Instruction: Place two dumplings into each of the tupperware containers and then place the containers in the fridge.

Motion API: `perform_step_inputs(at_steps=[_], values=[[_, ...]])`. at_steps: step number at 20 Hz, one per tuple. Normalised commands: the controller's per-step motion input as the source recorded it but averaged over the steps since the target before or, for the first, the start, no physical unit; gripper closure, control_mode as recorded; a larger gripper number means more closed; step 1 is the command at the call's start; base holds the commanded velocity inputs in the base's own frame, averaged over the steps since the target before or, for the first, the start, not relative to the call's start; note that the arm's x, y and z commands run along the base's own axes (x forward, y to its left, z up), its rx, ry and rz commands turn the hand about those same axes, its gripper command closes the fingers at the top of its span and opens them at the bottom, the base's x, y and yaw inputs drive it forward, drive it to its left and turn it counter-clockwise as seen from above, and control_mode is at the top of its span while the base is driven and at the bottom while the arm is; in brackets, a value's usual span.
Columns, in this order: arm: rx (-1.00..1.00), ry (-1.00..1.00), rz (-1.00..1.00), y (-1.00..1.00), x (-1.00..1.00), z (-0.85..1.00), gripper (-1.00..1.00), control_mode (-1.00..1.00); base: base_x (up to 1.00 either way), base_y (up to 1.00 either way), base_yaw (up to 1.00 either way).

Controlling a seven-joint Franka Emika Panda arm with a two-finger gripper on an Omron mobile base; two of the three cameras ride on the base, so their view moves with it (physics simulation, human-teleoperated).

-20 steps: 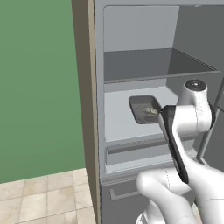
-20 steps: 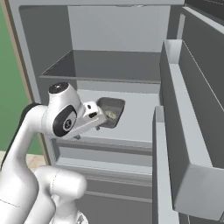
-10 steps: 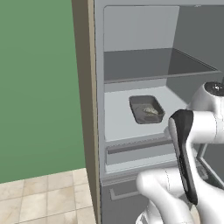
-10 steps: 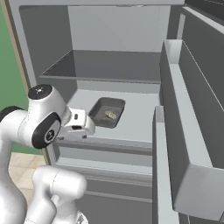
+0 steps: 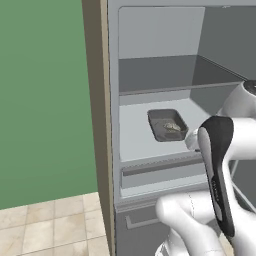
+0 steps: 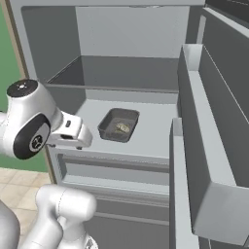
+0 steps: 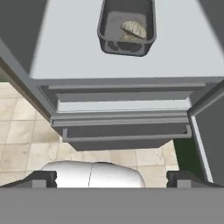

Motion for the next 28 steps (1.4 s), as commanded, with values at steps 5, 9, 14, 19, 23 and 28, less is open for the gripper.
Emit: perform_step_inputs(at_steps=[5, 9, 14, 19, 23, 28], values=[[0.04, -0.08, -0.09, 0.38, -0.2, -0.03, -1.0, -1.0, 0.0, 0.0, 0.0], [0.01, -0.03, 0.04, 0.15, -0.11, 0.03, -1.0, -1.0, 0.0, 0.0, 0.0], [0.0, -0.05, 0.2, 0.09, 0.0, 0.02, -1.0, -1.0, 0.0, 0.0, 0.0], [0.0, -0.08, 0.12, 0.01, -0.16, 0.07, -1.0, -1.0, 0.0, 0.0, 0.0], [0.0, 0.0, -0.04, 0.0, -0.16, 0.0, -1.0, -1.0, 0.0, 0.0, 0.0], [0.01, 0.0, -0.1, 0.0, -0.01, 0.0, -1.0, -1.0, 0.0, 0.0, 0.0]])
